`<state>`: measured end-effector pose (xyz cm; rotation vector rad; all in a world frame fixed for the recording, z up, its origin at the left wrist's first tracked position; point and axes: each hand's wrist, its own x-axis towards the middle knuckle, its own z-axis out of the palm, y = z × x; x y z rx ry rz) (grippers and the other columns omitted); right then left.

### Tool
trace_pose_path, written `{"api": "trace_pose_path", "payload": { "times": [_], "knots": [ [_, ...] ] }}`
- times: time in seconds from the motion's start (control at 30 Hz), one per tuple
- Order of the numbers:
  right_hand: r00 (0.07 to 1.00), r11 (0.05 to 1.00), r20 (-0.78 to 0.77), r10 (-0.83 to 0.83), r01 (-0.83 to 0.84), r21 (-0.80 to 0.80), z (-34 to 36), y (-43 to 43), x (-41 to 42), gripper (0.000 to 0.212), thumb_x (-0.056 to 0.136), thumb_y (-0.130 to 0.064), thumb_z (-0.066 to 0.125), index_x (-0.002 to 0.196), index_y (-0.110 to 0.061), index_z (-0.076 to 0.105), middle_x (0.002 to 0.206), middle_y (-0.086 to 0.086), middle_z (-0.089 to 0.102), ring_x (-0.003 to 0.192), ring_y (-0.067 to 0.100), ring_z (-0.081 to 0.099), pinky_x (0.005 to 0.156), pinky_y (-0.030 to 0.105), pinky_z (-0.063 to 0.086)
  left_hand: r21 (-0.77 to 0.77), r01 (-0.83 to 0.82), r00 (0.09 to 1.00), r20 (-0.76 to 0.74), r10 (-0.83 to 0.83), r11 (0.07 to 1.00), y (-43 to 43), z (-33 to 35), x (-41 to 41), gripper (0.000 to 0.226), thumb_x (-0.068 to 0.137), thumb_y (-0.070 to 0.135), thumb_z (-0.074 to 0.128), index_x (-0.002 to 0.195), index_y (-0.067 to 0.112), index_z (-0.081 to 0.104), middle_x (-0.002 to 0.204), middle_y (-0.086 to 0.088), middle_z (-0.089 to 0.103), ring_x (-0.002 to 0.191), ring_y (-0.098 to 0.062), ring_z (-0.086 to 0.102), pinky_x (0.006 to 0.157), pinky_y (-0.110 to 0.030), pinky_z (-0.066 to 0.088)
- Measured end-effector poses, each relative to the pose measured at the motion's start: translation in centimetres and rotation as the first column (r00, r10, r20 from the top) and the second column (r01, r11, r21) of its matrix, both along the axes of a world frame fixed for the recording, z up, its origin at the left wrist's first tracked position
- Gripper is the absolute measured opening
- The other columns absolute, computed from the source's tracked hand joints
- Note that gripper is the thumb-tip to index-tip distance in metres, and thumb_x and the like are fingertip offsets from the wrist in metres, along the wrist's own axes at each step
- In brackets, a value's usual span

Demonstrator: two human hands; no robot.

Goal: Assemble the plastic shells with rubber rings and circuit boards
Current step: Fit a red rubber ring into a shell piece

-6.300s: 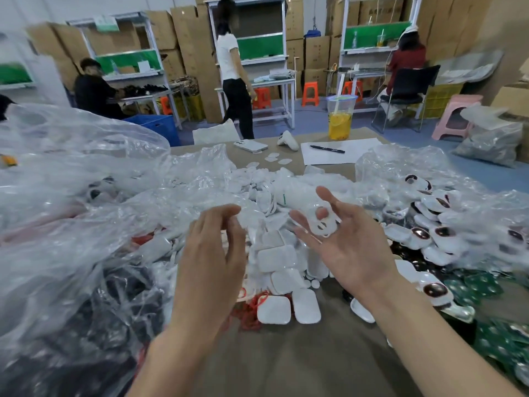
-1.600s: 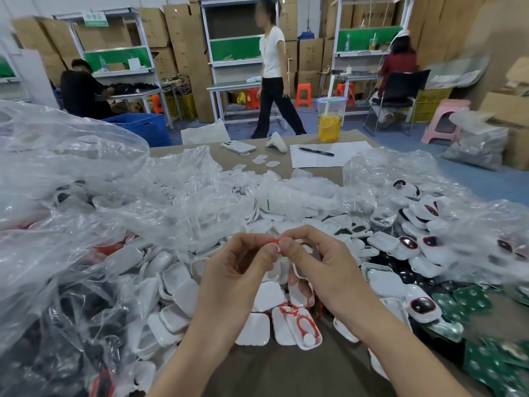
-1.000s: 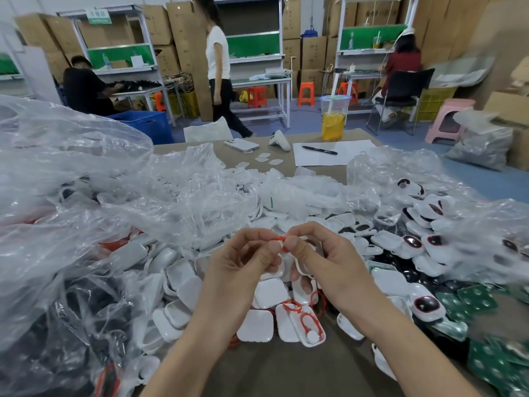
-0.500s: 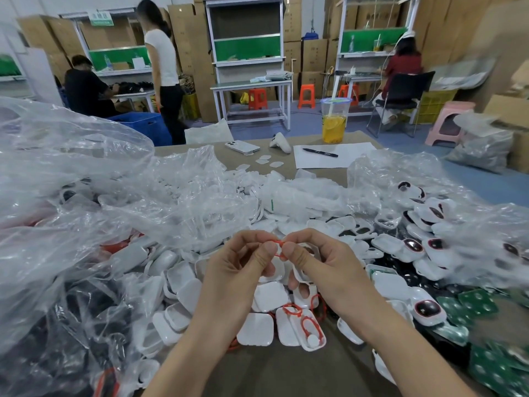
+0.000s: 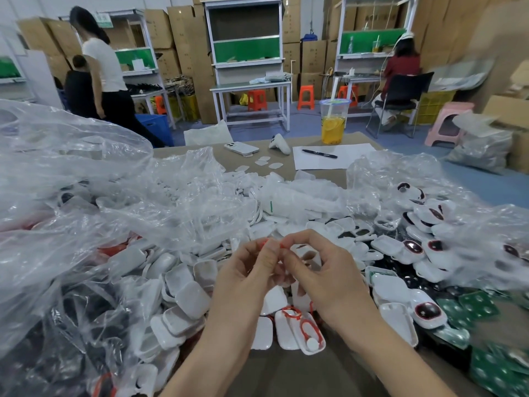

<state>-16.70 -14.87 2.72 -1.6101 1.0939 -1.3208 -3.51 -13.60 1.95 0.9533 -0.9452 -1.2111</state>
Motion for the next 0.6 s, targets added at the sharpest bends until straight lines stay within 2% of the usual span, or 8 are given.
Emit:
{"api": "trace_pose_path", "payload": {
  "times": [0.13, 0.23, 0.3, 0.37, 0.47, 0.53, 0.6],
  "knots": [
    [0.995, 0.994, -0.069, -0.069, 0.063, -0.086, -0.3, -0.4, 0.6, 0.014, 0.093, -0.026, 0.069, 0.089, -0.04, 0.07, 0.089, -0.026, 0.068, 0.08, -0.007, 0.065, 0.056, 0.006, 0.046, -0.004, 0.02, 0.997, -0.07, -0.02, 1.0, -0.3, -0.1, -0.2, 0.025, 0.082, 0.036, 0.071, 0.101, 0.021, 0.079, 0.104, -0.011, 0.077, 0.095, -0.023, 0.074, 0.078, -0.027, 0.058],
    [0.998, 0.999, 0.03, 0.054, -0.054, -0.008, -0.2, -0.4, 0.5, 0.017, 0.093, -0.023, 0.07, 0.096, -0.04, 0.07, 0.094, -0.022, 0.069, 0.081, -0.005, 0.067, 0.059, 0.008, 0.049, 0.011, -0.029, 0.993, -0.112, 0.03, 1.0, -0.3, -0.2, -0.2, 0.033, 0.076, 0.038, 0.073, 0.103, 0.019, 0.078, 0.104, -0.011, 0.077, 0.092, -0.022, 0.075, 0.075, -0.027, 0.059],
    [0.996, 0.996, 0.044, 0.077, -0.079, 0.037, -0.1, -0.5, 0.3, 0.028, 0.091, -0.022, 0.072, 0.106, -0.044, 0.064, 0.097, -0.021, 0.068, 0.087, -0.003, 0.068, 0.065, 0.009, 0.05, 0.003, -0.081, 0.992, -0.094, 0.081, 0.997, -0.4, 0.0, 0.2, 0.035, 0.073, 0.04, 0.074, 0.102, 0.022, 0.079, 0.101, -0.007, 0.077, 0.09, -0.019, 0.074, 0.075, -0.024, 0.058],
    [0.999, 0.998, 0.032, 0.005, -0.008, 0.069, -0.2, -0.7, 0.1, 0.041, 0.087, -0.018, 0.072, 0.107, -0.05, 0.056, 0.091, -0.021, 0.068, 0.078, -0.003, 0.067, 0.062, 0.008, 0.047, -0.036, -0.106, 0.994, -0.021, 0.105, 0.994, -0.5, 0.2, 0.6, 0.034, 0.075, 0.044, 0.073, 0.104, 0.028, 0.078, 0.098, -0.002, 0.077, 0.091, -0.016, 0.073, 0.076, -0.023, 0.057],
    [0.992, 0.989, 0.087, -0.091, 0.08, 0.127, -0.2, -1.0, -0.2, 0.039, 0.085, -0.019, 0.068, 0.101, -0.05, 0.05, 0.076, -0.008, 0.069, 0.054, 0.003, 0.06, 0.05, 0.012, 0.043, -0.097, -0.112, 0.978, 0.163, 0.126, 0.989, -0.1, 0.1, 0.9, 0.032, 0.084, 0.048, 0.069, 0.114, 0.04, 0.073, 0.09, 0.002, 0.076, 0.087, -0.011, 0.072, 0.084, -0.028, 0.055],
    [0.98, 0.983, 0.18, -0.079, 0.046, 0.179, -0.3, -1.1, -0.3, 0.031, 0.088, -0.017, 0.065, 0.103, -0.041, 0.051, 0.076, 0.0, 0.07, 0.044, 0.011, 0.054, 0.043, 0.019, 0.043, -0.144, -0.109, 0.944, 0.294, 0.148, 0.983, 0.1, 0.0, 0.7, 0.028, 0.092, 0.046, 0.063, 0.119, 0.051, 0.066, 0.09, 0.007, 0.075, 0.086, -0.007, 0.072, 0.083, -0.022, 0.052],
    [0.963, 0.974, 0.269, -0.027, -0.035, 0.223, -0.4, -1.1, -0.3, 0.02, 0.089, -0.028, 0.063, 0.103, -0.037, 0.054, 0.068, 0.005, 0.066, 0.043, 0.015, 0.051, 0.041, 0.022, 0.041, -0.196, -0.077, 0.904, 0.401, 0.152, 0.978, 0.3, -0.1, 0.5, 0.03, 0.094, 0.045, 0.055, 0.122, 0.057, 0.057, 0.095, 0.009, 0.072, 0.089, -0.003, 0.069, 0.079, -0.01, 0.048]
  ]
}}
